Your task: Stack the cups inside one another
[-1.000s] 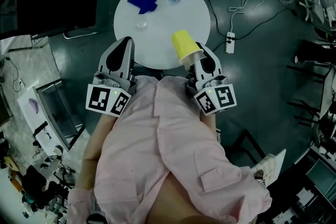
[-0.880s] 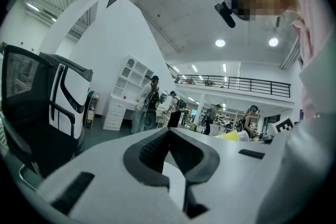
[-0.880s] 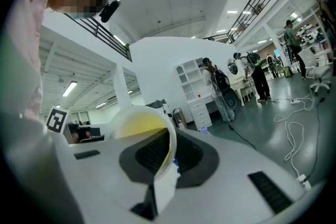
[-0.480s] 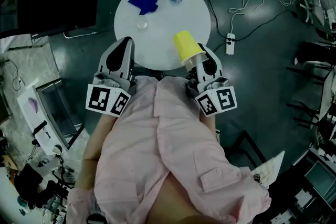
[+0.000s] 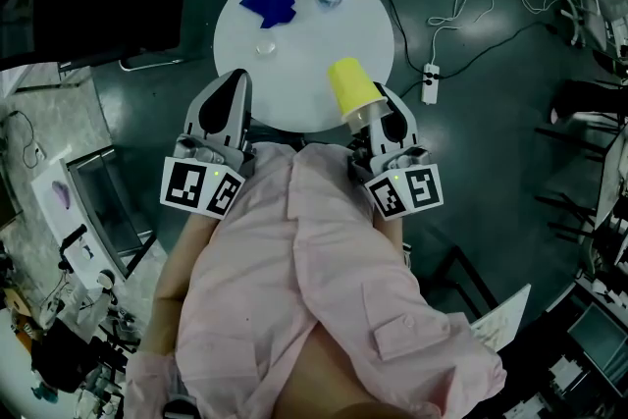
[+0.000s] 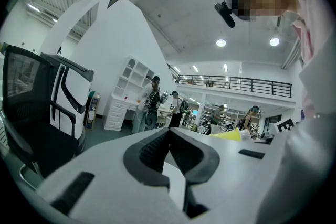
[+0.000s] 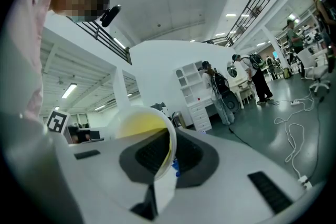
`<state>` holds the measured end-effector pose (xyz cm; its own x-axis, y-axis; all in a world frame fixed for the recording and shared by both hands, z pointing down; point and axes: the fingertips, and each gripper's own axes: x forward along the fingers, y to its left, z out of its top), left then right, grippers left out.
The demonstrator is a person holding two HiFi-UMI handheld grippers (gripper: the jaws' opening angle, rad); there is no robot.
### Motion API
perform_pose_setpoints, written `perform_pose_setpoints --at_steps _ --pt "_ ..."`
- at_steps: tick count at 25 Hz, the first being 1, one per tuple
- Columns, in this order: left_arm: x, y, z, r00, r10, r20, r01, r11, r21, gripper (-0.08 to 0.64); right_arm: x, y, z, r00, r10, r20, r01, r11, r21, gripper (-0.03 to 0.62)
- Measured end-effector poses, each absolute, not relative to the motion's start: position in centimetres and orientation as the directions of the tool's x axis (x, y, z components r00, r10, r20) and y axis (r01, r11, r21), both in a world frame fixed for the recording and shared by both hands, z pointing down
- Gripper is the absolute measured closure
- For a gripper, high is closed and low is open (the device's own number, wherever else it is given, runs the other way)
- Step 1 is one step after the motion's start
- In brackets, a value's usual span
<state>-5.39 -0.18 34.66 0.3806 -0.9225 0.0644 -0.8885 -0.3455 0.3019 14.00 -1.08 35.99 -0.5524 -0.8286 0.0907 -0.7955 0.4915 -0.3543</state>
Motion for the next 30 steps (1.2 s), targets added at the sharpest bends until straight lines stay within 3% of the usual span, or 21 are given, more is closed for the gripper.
perform_pose_setpoints --at_steps 15,30 --pt "-5.6 0.2 34.7 0.389 -0.919 0.066 -0.889 -0.355 0.289 0.551 14.2 -1.5 35.2 -0.545 -0.834 0.083 -0.808 0.496 -0.317 0.554" --pt "-9.1 -0.3 34.5 0.395 -0.917 0.049 -0.878 -0.361 0.313 0.551 11.4 -3.0 33.9 -0.534 -0.83 0.163 -0.835 0.488 -0.254 0.555"
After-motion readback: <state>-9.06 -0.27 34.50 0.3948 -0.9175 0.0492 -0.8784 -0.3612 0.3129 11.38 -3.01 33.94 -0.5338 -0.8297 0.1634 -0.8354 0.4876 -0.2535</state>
